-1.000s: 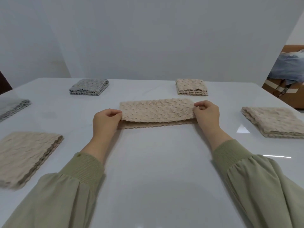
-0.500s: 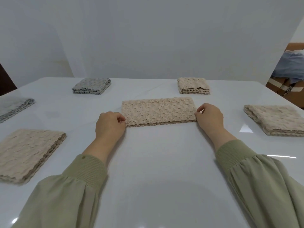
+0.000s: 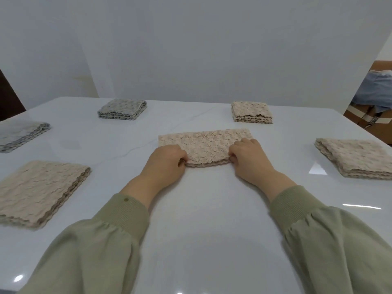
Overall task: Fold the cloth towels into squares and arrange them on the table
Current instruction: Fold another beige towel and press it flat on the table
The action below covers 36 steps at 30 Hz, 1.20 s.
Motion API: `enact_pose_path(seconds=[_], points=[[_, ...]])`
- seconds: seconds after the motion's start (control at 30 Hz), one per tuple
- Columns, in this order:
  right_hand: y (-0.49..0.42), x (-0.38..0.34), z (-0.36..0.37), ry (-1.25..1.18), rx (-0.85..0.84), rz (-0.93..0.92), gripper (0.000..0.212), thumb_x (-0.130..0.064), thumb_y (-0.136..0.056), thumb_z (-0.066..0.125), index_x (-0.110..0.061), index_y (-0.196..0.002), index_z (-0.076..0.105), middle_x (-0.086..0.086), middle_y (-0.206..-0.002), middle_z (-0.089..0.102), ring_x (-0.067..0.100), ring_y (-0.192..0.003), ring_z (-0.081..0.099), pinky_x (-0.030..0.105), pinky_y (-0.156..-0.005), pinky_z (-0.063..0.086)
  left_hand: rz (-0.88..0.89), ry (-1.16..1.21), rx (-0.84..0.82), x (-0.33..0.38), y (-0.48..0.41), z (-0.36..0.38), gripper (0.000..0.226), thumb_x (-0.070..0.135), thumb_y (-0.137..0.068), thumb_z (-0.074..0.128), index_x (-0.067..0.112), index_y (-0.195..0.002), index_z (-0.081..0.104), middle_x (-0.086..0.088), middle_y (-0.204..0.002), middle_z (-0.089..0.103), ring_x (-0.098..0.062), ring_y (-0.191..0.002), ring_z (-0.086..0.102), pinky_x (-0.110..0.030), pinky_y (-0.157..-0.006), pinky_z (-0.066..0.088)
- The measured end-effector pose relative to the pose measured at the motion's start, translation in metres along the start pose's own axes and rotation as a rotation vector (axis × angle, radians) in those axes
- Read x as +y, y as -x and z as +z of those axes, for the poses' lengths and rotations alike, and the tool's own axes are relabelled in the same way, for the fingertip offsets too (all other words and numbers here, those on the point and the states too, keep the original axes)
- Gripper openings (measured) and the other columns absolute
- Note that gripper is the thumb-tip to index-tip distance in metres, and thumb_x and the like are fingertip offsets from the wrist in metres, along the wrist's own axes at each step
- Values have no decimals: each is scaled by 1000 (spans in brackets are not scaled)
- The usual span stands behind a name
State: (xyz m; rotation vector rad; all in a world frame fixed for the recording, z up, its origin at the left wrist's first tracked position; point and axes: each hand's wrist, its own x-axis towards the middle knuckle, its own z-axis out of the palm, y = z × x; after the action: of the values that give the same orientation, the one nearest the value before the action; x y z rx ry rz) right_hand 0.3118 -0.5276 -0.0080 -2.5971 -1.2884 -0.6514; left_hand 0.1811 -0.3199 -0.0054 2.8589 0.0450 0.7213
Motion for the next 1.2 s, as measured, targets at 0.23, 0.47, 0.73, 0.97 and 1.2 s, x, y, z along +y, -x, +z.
enact_pose_path(seconds=[0.23,0.47,0.73,0.97,1.2], points=[[38,-11,-49,-262,-357,53,18,-15,-81,59,-18,-66,51,1,-74,54,21,-77,52,31,-69,39,-252,591,-507,31,23,-54,14,20,-84,63,20,-74,74,4,-60,62,-6,-52,52,-18,-52,42],[6,-53,-41,-272,-58,127,30,-20,-96,40,-12,-112,63,9,-111,63,27,-109,50,42,-93,39,-149,-88,-130,45,5,-7,46,33,-97,26,15,-131,51,-2,-131,54,-22,-122,42,-34,-98,33],[7,-20,-10,-94,-497,367,53,-40,-101,12,-23,-151,11,-4,-160,4,17,-146,3,55,-114,0,-373,-199,-497,36,9,4,66,57,-95,10,23,-151,2,5,-159,-2,-20,-146,-4,-54,-114,-1],[13,16,-10,-147,-418,504,50,-35,-100,19,-15,-144,32,2,-155,25,24,-143,20,53,-112,11,-391,-224,-364,35,16,-5,69,60,-94,13,20,-150,13,1,-159,6,-23,-146,-7,-57,-113,-3],[4,26,-9,-240,-152,638,42,-27,-98,32,-8,-131,50,16,-131,51,34,-122,42,41,-97,35,2,-99,-489,51,15,1,65,63,-92,19,38,-149,0,8,-159,-7,-14,-145,-14,-48,-117,-4]])
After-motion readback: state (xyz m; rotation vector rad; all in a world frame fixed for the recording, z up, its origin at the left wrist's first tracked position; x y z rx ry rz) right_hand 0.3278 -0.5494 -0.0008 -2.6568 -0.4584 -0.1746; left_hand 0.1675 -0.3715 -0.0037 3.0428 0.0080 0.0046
